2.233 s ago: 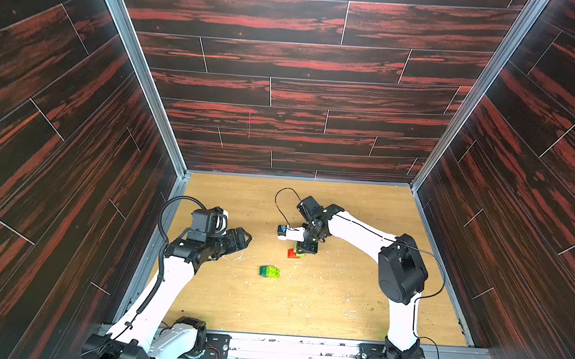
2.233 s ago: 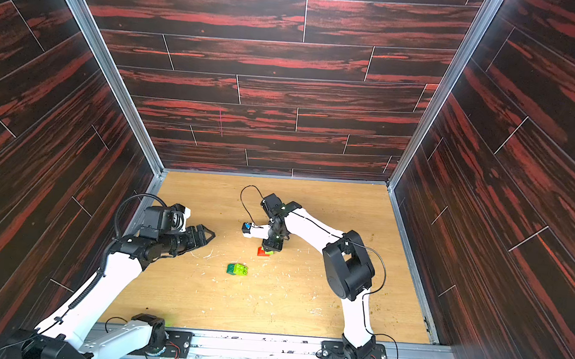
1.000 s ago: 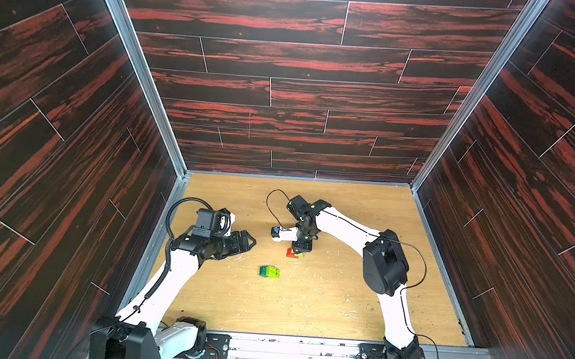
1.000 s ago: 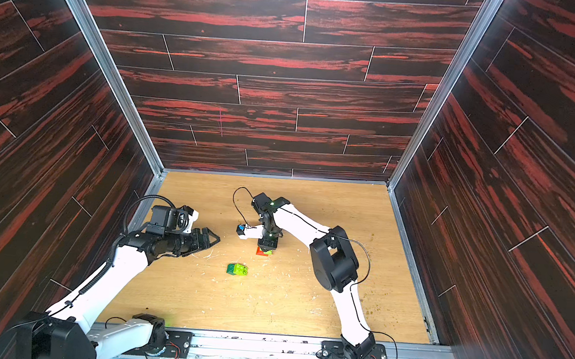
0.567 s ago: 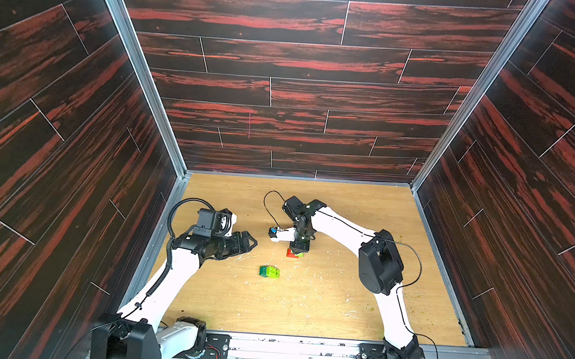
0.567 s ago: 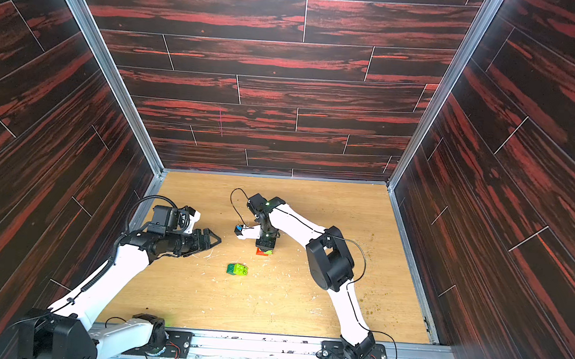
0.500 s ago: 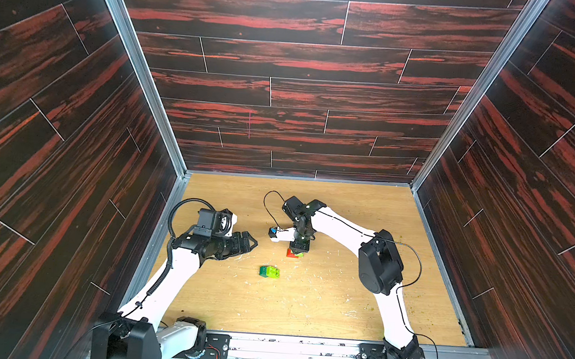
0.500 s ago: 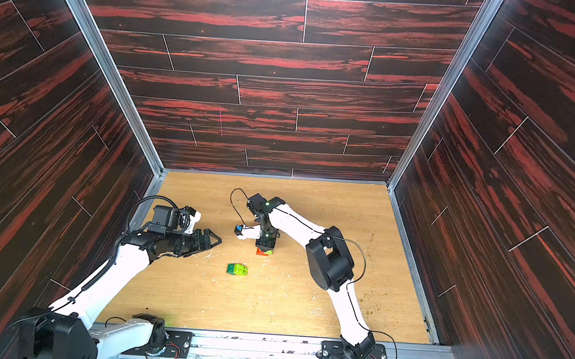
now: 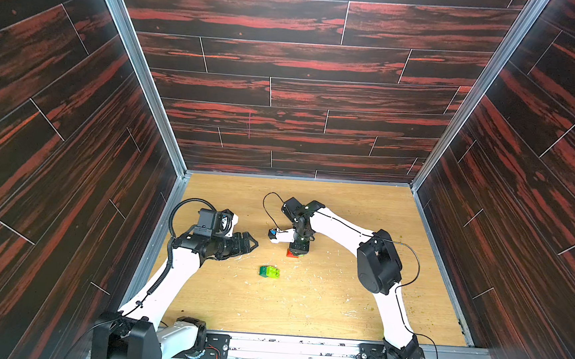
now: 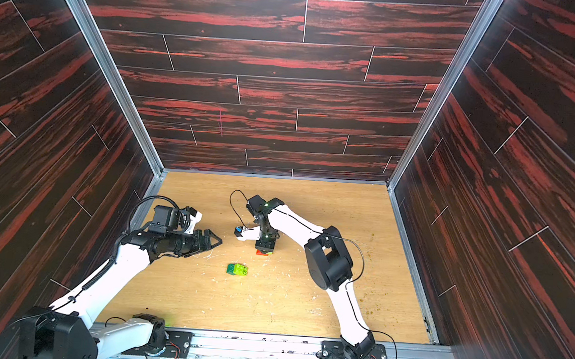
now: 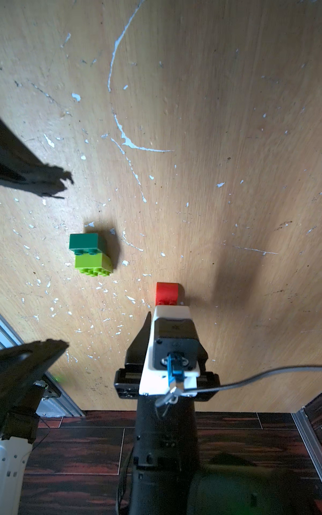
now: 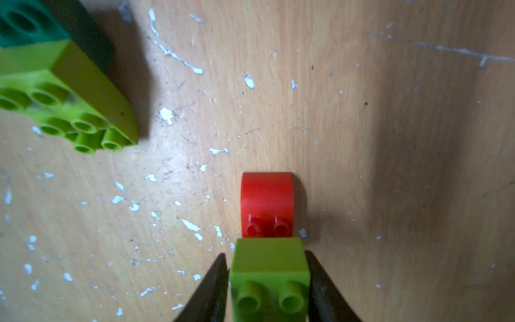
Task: Assemble the letter s with lego
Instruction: Assemble the lego brick with the lego brick, then pick up the lego brick from the center of the board.
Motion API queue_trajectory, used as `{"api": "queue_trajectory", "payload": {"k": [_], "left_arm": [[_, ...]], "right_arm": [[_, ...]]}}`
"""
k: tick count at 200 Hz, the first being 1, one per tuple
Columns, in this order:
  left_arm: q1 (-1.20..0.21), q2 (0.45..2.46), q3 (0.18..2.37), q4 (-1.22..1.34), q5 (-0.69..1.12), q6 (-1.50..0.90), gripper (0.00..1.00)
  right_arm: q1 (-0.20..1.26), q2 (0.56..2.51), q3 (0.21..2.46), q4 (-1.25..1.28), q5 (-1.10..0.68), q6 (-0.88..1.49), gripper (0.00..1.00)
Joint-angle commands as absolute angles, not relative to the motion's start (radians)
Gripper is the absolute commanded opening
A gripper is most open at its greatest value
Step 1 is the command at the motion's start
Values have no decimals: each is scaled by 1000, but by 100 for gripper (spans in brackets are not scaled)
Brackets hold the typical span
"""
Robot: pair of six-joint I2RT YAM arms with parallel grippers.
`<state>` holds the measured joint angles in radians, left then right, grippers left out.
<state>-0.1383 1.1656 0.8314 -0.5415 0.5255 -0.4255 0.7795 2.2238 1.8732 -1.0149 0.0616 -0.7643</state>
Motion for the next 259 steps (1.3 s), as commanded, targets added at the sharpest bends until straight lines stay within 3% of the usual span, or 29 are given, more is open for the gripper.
{"api": "queue_trajectory", "payload": {"k": [1,17,57,156,259], "left_arm": [[-133,1166,841,-604,538,-405,84],[-133,1162,836,-614,539,-403,83],[-134,1139,783,-633,564,-404,80],[-289,1147,642,-390,477,-573,74],[-353,1333,615,-261,448,-589,51]], "right_arm": [[791,2228,1905,-1027,62,-766,53],[793,2205,1925,-1018,69,-765,59],[791,2100,1893,-963,53,-760,64],[715,1553,1307,-500,-27,-557,68],[604,1300,959,-298,-144,-346,73]]}}
